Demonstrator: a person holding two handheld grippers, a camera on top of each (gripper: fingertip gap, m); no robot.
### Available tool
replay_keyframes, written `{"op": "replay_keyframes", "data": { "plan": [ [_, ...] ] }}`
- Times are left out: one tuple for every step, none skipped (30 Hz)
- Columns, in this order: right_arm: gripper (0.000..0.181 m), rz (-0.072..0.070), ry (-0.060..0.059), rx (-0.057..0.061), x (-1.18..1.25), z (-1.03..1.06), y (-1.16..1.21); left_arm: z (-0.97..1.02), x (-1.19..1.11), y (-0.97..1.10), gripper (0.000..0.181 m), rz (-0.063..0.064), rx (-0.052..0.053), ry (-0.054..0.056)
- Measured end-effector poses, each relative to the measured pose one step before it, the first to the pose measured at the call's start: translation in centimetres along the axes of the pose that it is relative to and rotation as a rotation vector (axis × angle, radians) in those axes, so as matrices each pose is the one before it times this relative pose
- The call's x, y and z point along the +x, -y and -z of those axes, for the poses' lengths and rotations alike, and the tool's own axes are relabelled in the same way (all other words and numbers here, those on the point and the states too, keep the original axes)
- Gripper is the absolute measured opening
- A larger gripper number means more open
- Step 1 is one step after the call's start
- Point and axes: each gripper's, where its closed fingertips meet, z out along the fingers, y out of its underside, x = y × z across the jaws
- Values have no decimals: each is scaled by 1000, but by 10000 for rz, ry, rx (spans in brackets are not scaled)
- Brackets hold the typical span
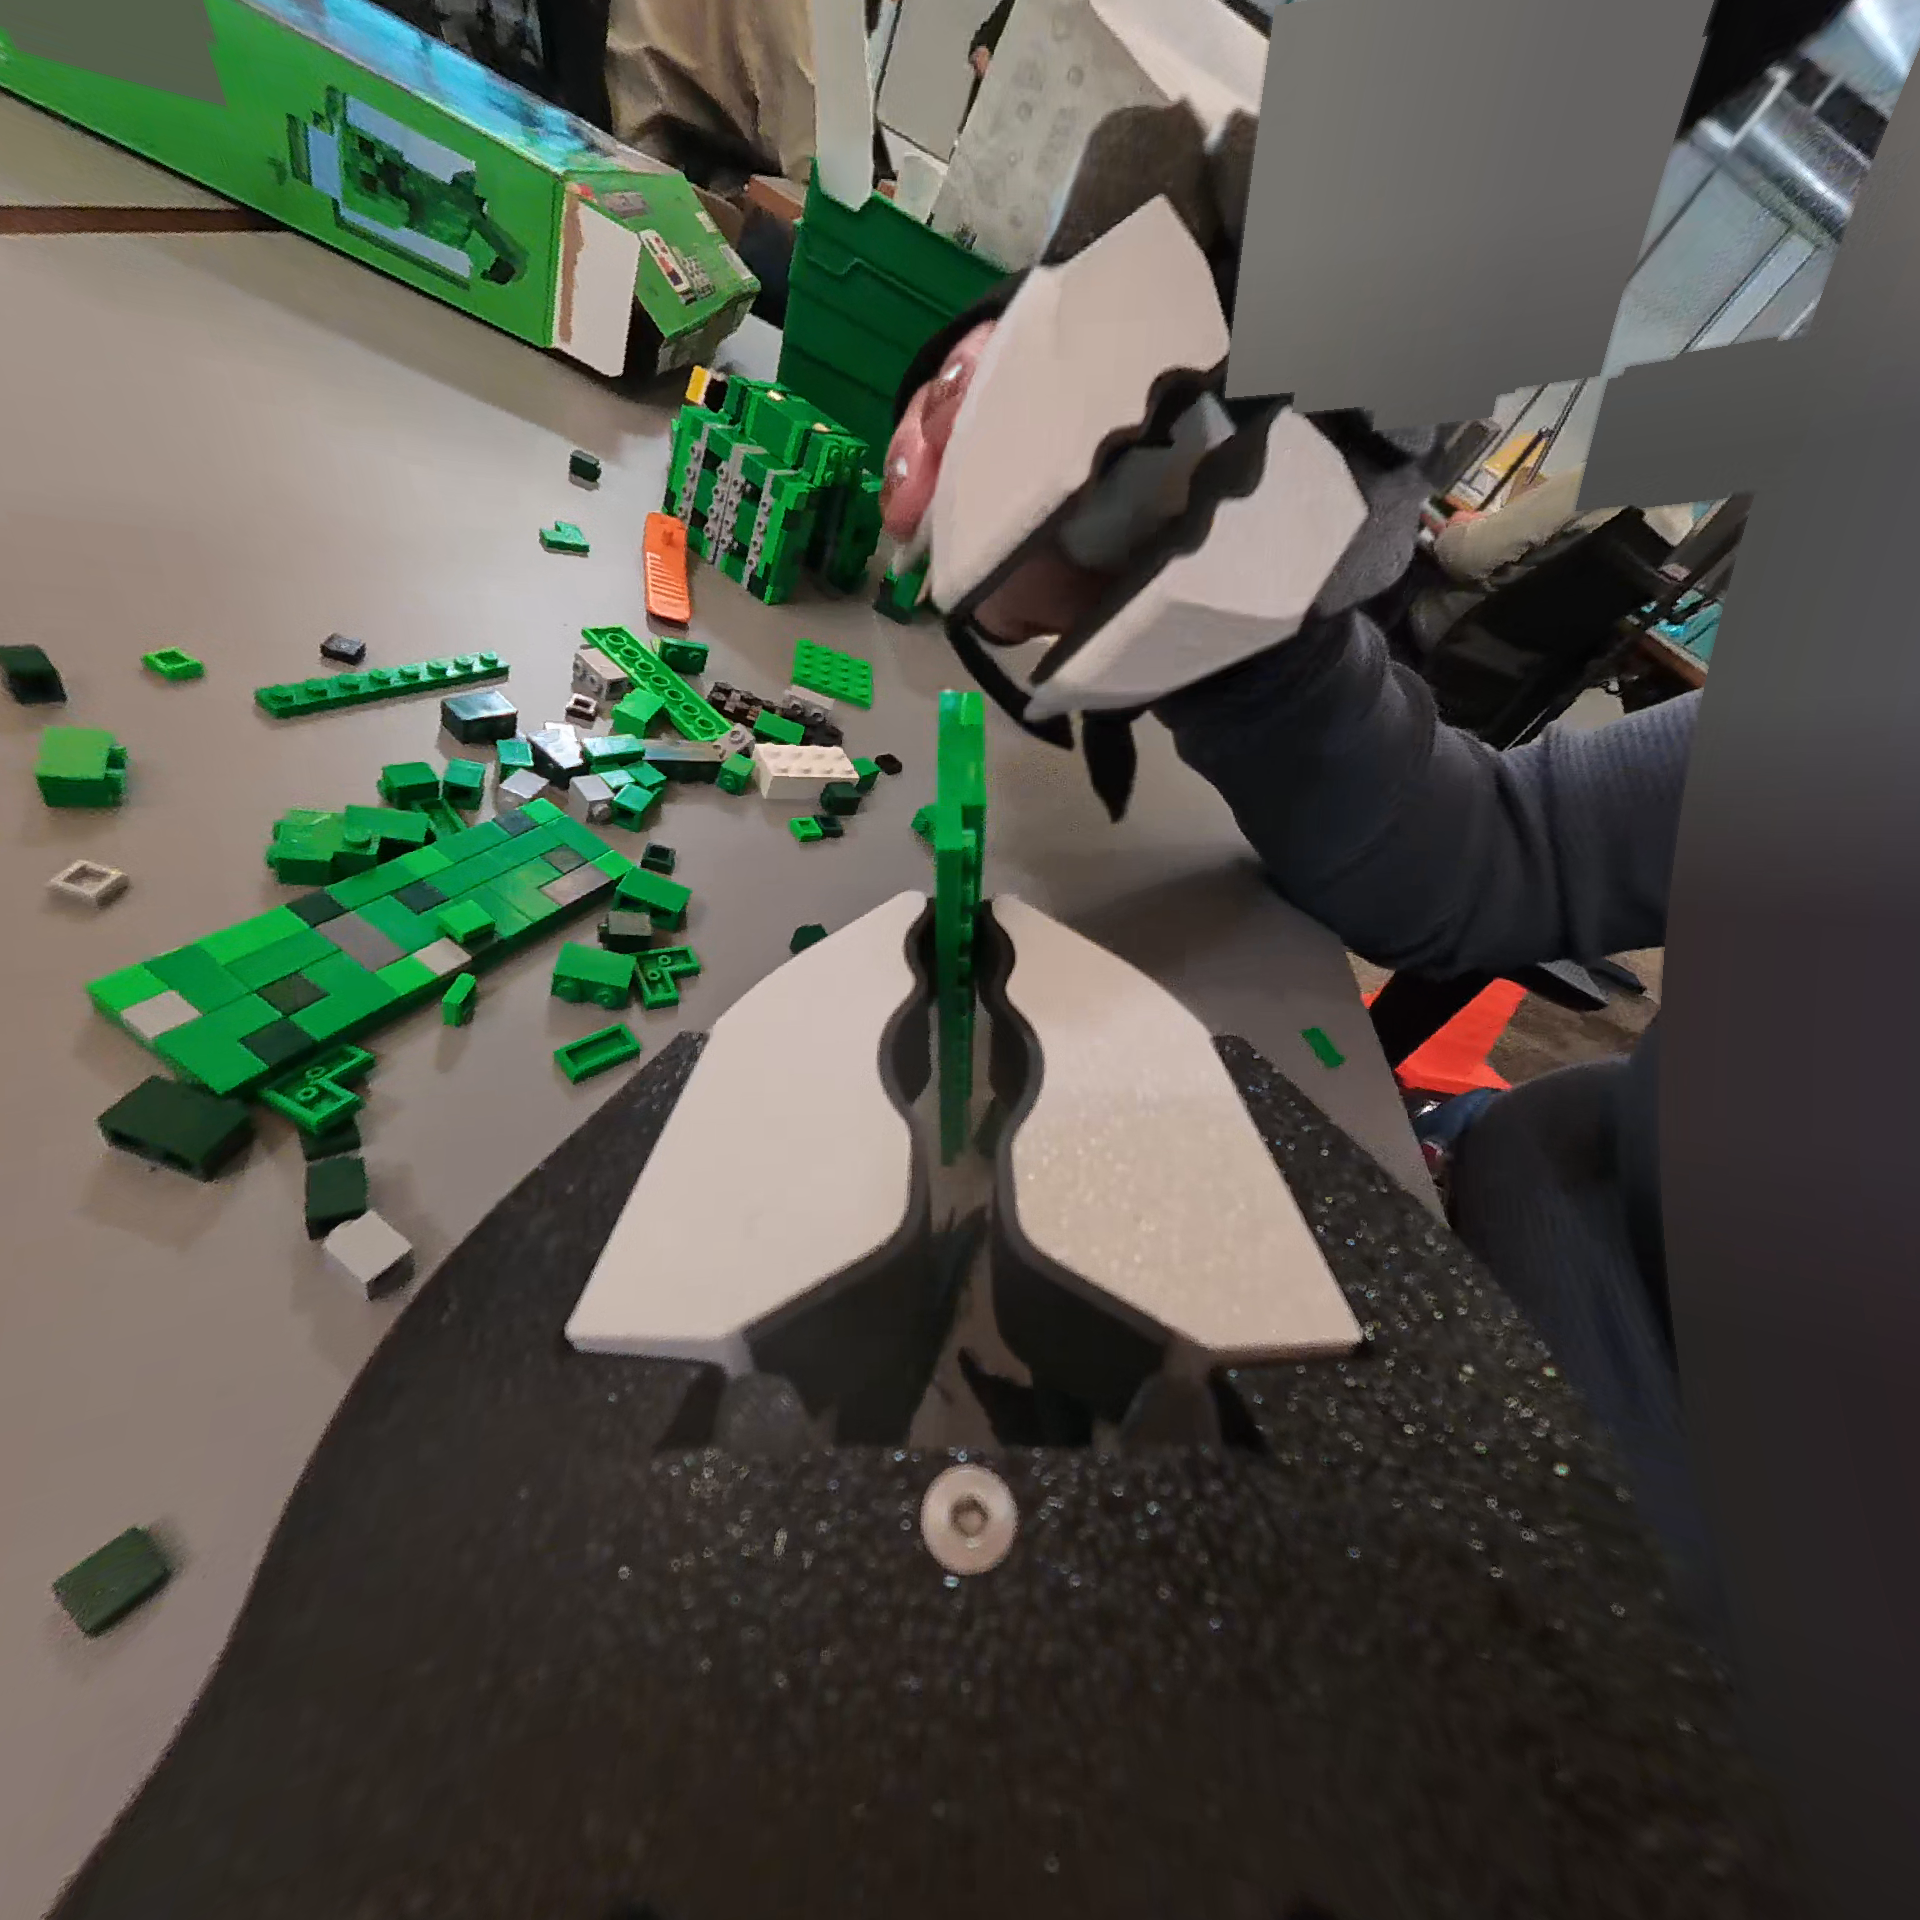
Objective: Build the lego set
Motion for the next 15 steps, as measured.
{"op": "replay_keyframes", "data": {
  "plan": [
    [10,-151,132,120,-54,110,97,14,147,210,5,-100,127,-49],
    [10,22,-30,-51,61,9,-137,46,214,222,5,-117,130,-94],
    [10,114,-45,-141,9,-79,-262,43,98,159,6,-98,80,-18],
    [11,101,5,-114,-82,-138,-215,45,-84,79,6,-72,43,85],
    [12,44,8,-28,-77,-161,-100,73,-136,85,5,-51,63,100],
    [13,-11,39,57,-112,-168,19,44,66,39,5,29,38,-79],
    [14,-55,73,97,-114,-148,71,-3,191,36,5,62,33,-167],
    [14,-111,124,107,-166,-112,60,-52,143,2,5,2,16,-104],
    [14,-161,195,110,-216,-78,51,-73,143,-95,6,-57,-64,-69],
    [13,-204,183,102,-157,-19,13,-33,45,-80,6,-93,-62,-4],
    [12,-220,186,160,-102,63,100,25,24,14,6,-134,5,17],
    [11,-253,297,222,-242,115,191,2,193,6,5,-154,-10,-95],
    [10,-270,309,258,-244,141,246,-35,305,28,5,-163,4,-159],
    [9,-242,335,241,-301,119,218,-57,277,115,5,-187,65,-118],
    [8,-220,324,184,-292,89,128,-60,304,66,5,-166,22,-126]
  ]
}}
